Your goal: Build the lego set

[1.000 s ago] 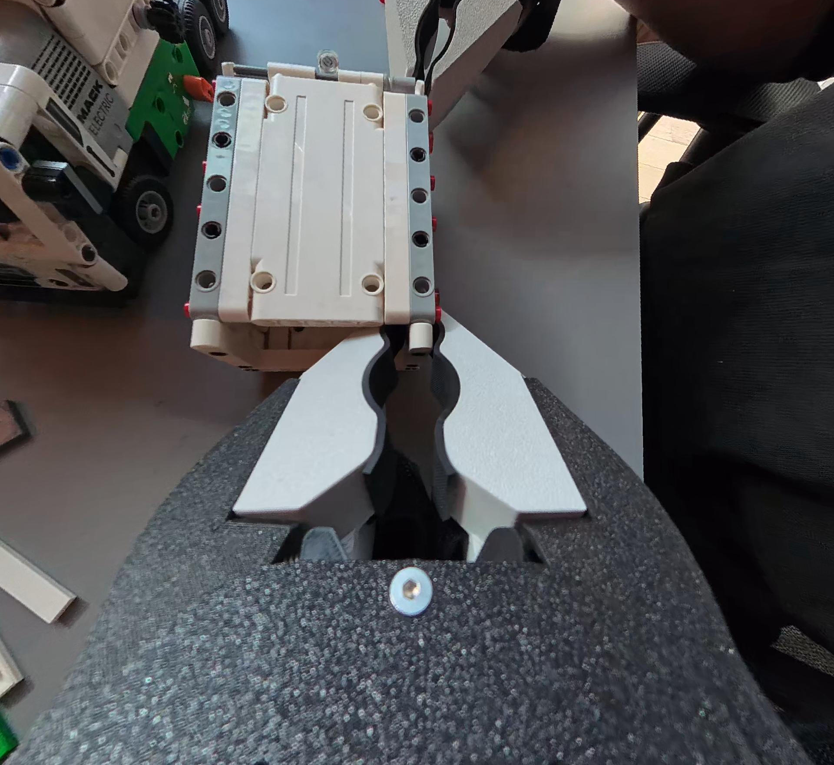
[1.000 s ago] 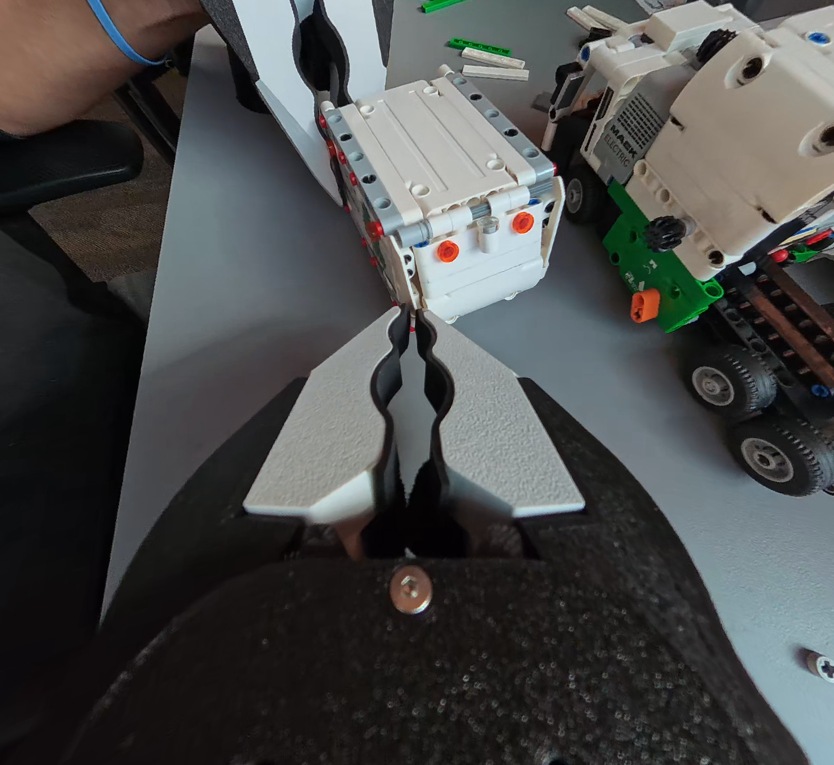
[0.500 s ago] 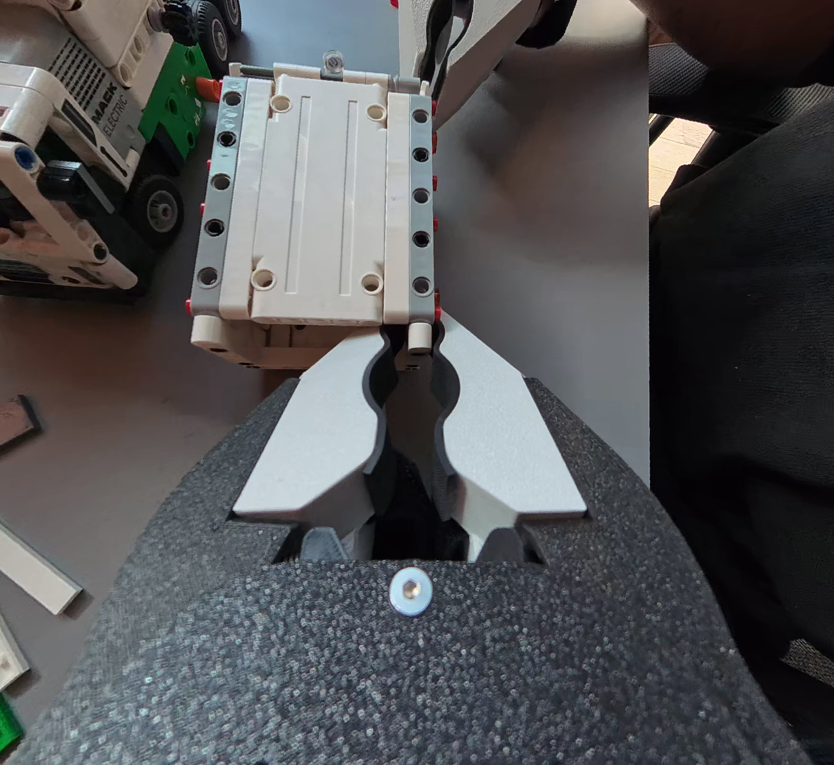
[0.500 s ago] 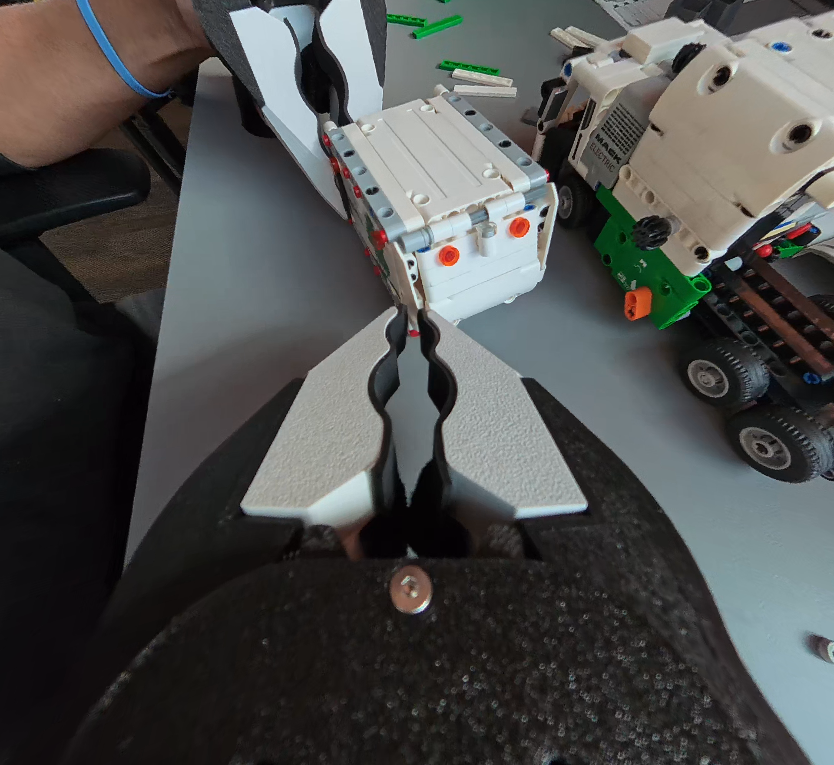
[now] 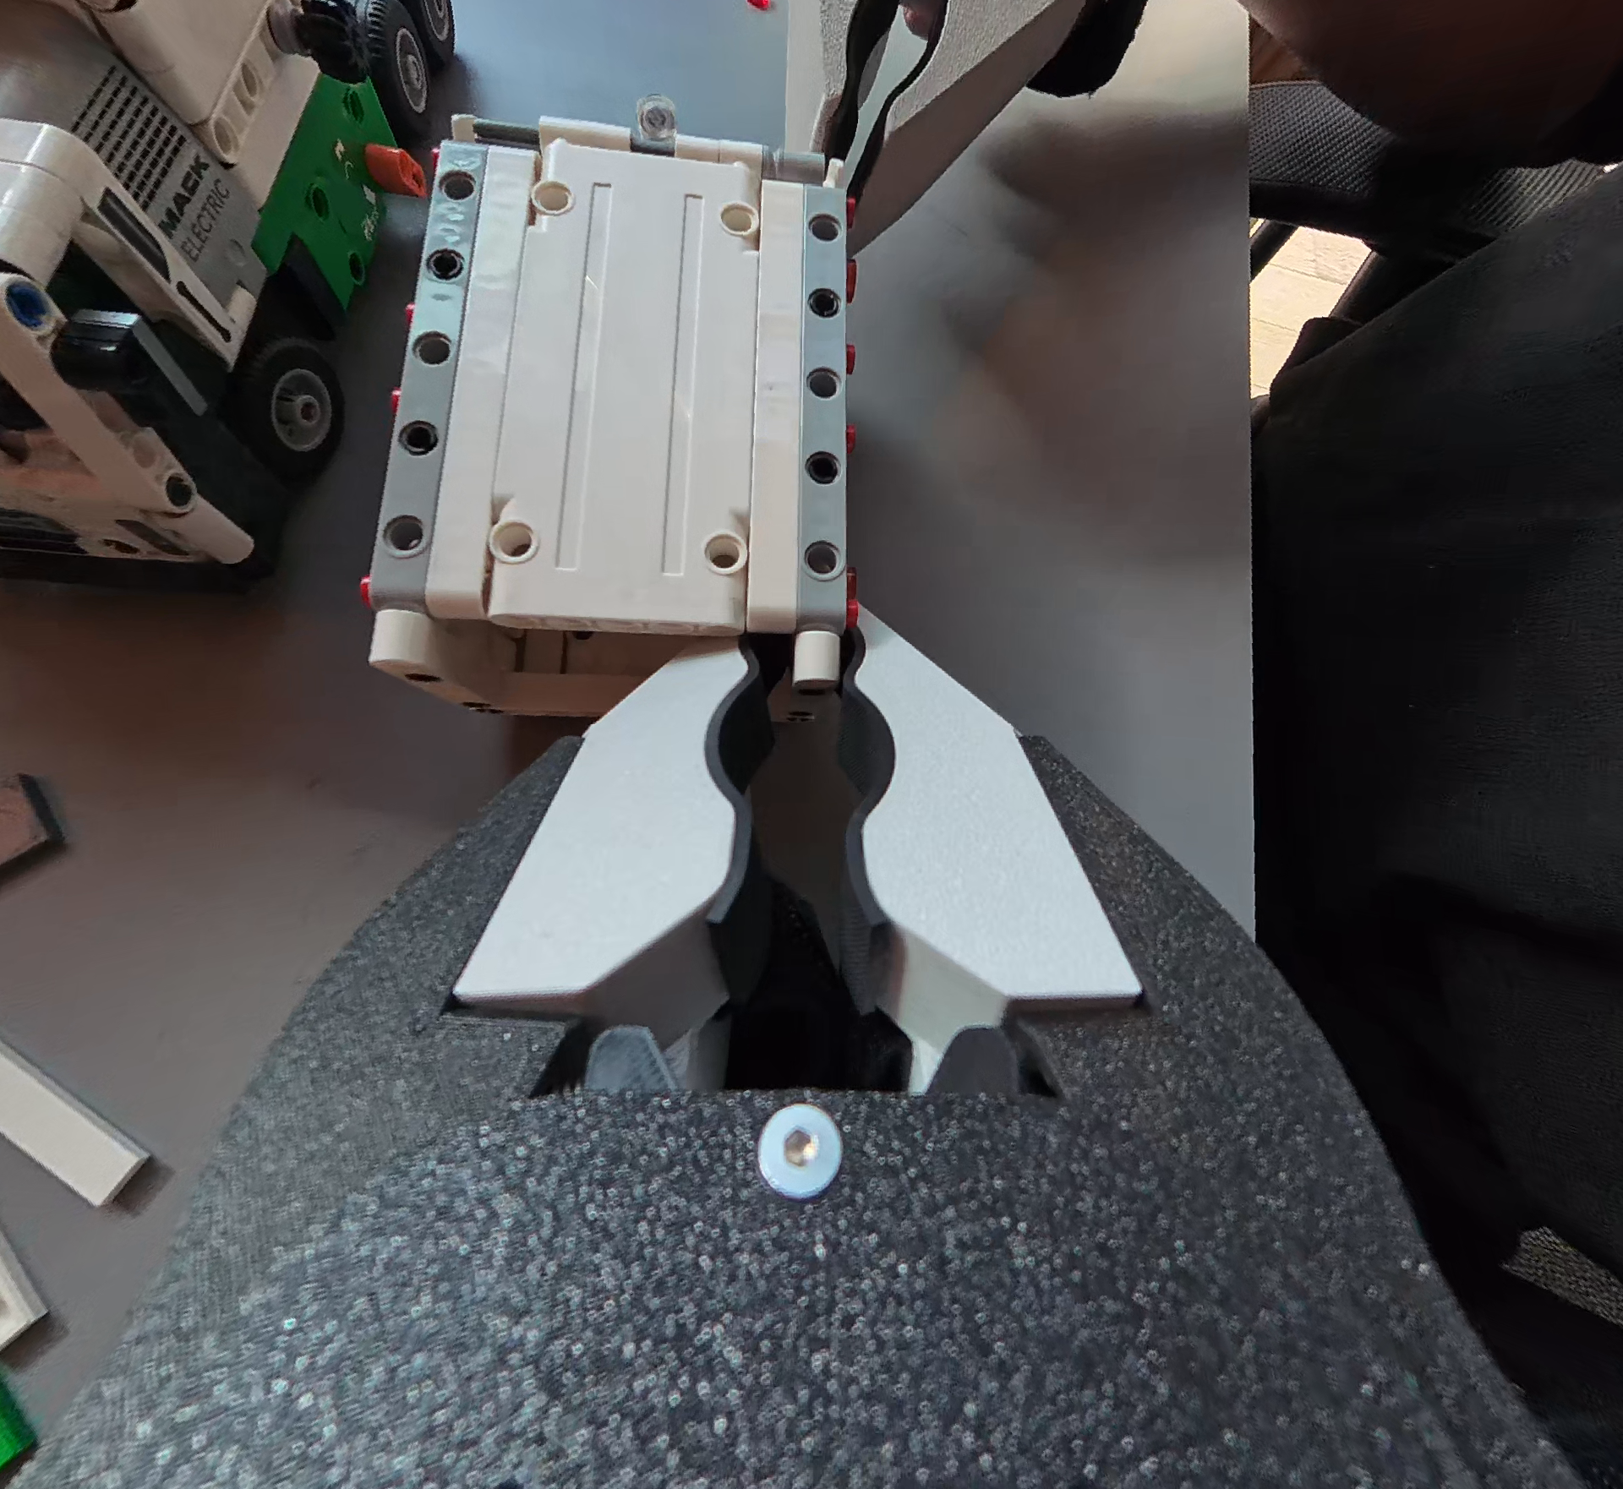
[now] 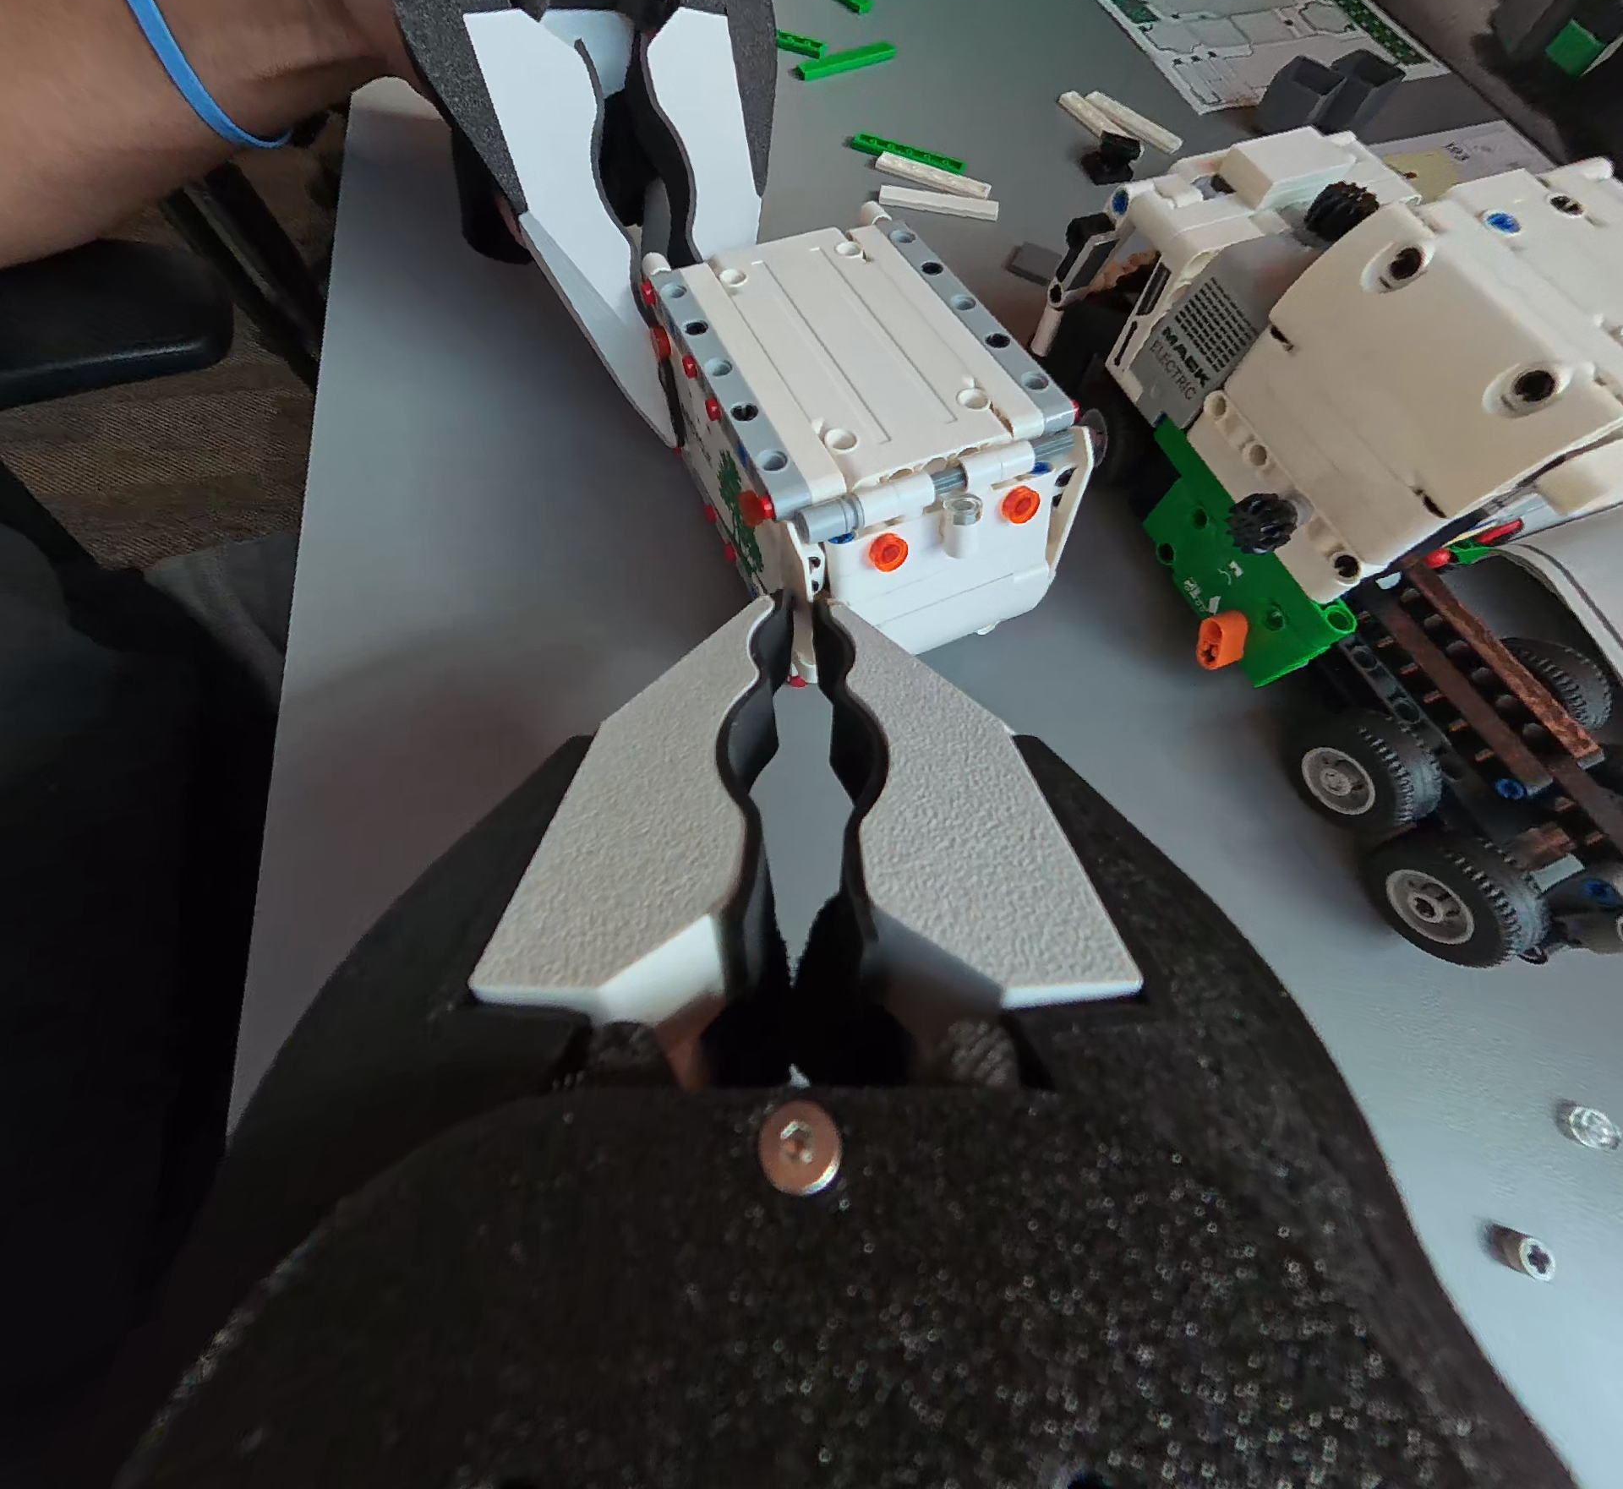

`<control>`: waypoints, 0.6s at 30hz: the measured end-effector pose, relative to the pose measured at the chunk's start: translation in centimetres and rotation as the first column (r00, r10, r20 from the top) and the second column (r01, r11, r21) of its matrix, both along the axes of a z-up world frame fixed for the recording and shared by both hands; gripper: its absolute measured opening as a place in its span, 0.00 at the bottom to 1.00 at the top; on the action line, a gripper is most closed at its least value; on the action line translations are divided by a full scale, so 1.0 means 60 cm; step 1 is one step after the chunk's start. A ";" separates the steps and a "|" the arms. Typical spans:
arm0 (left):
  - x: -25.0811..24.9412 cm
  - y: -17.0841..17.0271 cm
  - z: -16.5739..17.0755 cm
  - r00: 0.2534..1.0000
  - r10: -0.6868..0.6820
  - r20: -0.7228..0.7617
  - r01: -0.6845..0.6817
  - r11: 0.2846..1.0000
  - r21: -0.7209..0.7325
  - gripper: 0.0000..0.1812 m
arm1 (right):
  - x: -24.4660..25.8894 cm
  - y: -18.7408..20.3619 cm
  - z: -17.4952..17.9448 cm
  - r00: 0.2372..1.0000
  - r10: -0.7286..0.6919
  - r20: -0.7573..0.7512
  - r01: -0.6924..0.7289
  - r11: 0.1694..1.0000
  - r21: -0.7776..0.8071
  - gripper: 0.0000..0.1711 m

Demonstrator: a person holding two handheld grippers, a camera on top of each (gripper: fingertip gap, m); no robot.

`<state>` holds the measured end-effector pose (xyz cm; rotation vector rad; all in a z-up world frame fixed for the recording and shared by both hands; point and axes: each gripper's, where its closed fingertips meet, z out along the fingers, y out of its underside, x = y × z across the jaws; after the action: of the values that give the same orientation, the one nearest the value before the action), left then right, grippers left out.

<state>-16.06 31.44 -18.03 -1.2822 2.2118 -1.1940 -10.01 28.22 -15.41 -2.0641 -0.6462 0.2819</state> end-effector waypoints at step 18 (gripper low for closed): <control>-0.025 0.057 0.052 0.955 0.243 0.173 -0.229 0.969 -0.094 0.28 | 0.072 -0.008 0.055 0.928 -0.051 -0.370 0.106 0.986 0.130 0.13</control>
<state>-17.55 34.85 -14.91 -1.3613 1.8430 -1.2532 -5.67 27.74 -12.13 -1.8249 -0.3435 0.5411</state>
